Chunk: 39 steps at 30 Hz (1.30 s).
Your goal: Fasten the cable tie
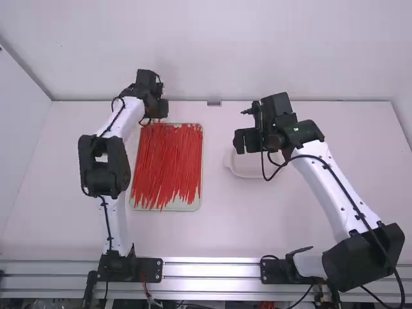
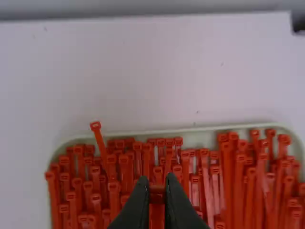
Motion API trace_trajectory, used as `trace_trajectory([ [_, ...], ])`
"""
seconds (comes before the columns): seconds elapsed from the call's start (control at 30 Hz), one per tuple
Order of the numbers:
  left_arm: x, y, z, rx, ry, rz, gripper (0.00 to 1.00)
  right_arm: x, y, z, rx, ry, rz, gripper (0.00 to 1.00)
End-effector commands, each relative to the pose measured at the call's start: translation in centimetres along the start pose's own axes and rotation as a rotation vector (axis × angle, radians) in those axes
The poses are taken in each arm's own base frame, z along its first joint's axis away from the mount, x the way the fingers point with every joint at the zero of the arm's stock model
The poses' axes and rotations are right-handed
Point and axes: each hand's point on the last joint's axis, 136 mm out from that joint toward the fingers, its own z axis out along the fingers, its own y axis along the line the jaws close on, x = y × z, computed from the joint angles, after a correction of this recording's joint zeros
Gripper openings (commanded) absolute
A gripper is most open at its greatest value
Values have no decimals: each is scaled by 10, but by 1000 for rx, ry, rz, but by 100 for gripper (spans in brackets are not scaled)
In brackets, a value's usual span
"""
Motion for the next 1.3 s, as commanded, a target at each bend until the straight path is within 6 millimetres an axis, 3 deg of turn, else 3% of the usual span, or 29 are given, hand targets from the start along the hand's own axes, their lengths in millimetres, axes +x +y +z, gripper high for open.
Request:
trace_trajectory([
  [0.0,-30,-4,-45,-2,-92,-2,2,4,0,5,-5,18,5,98],
  [0.07,-39,-5,-63,1,-127,-19,2,3,0,5,-4,18,5,98],
  [0.13,-52,-7,-99,8,-188,-20,2,3,0,5,-5,16,4,98],
  [0.17,-53,-7,-104,8,-197,-19,2,3,0,5,-4,15,4,98],
  [0.23,-61,-8,-135,8,-249,-17,2,3,0,5,-4,15,4,98],
  [0.27,-66,-10,-157,10,-286,-16,2,3,0,5,-5,15,3,98],
  [0.37,-70,-11,-193,13,-345,-13,2,3,1,5,-5,15,-3,98],
  [0.47,-71,-13,-240,18,-423,-10,2,2,0,5,-5,13,-3,98],
  [0.67,-54,-14,-295,21,-510,-7,2,-1,1,5,-7,0,-5,98],
  [0.9,-18,-13,-313,30,-563,-30,2,-6,14,5,-82,-17,-12,98],
  [1.13,27,-13,-301,72,-603,-112,2,-10,38,1,-220,-34,-57,98],
  [1.27,50,-29,-289,191,-631,-129,2,-14,57,-4,-332,-50,-80,98],
])
